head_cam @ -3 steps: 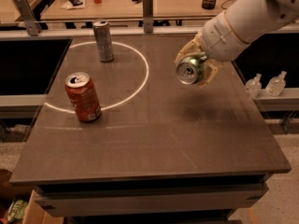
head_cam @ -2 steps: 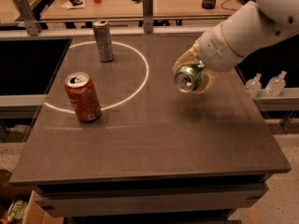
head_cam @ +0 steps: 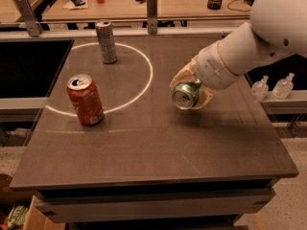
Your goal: Knock green can over
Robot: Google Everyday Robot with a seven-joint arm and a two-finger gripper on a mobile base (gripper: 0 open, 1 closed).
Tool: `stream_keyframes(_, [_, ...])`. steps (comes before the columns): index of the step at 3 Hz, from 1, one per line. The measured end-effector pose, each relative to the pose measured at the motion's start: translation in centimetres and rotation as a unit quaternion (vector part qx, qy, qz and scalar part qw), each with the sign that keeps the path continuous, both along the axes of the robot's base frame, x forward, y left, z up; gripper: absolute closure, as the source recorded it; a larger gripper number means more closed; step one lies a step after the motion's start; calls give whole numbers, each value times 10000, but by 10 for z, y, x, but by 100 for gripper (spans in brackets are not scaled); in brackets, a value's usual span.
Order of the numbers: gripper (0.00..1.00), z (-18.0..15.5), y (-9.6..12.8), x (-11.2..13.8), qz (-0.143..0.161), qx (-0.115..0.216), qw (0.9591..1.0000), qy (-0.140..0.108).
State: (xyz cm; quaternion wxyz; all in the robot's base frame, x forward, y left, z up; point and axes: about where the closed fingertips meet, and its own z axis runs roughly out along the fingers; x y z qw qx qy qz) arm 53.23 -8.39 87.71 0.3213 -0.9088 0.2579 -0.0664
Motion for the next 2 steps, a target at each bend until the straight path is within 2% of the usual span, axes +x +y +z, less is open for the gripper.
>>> stream_keyframes(1, [100,-11,2,-7,293,-155,9994,135])
stream_keyframes(2, [85,-11,4,-8,310,-163,9993,142])
